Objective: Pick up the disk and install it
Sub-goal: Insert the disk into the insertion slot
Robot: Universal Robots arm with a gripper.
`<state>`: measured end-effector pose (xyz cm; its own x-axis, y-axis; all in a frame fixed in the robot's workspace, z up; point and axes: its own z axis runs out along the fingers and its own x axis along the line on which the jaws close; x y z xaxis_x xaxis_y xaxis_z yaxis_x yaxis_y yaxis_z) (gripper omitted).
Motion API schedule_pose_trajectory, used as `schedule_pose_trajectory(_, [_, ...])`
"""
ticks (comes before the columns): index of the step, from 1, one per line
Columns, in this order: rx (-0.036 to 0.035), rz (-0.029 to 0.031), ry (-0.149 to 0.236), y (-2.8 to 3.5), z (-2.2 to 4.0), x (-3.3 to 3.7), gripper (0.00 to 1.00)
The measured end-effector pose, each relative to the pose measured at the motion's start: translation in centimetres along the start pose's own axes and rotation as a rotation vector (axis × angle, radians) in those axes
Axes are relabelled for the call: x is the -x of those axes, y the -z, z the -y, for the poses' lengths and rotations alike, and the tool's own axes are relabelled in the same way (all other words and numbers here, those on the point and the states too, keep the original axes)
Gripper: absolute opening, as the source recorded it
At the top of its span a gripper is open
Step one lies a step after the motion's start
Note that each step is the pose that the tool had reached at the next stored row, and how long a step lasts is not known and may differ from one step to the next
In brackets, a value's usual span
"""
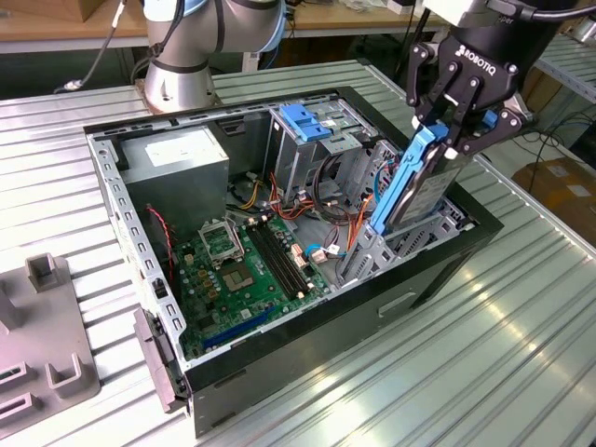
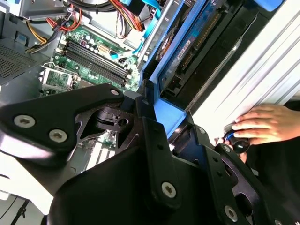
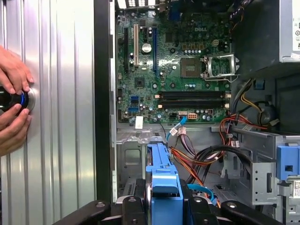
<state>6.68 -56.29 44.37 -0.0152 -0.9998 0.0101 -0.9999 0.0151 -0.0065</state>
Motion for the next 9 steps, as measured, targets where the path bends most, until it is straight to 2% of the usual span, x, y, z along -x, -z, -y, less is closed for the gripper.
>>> schedule_pose_trajectory(9, [0.0000, 0.0000, 0.000, -1.13, 0.00, -0.17, 0.37])
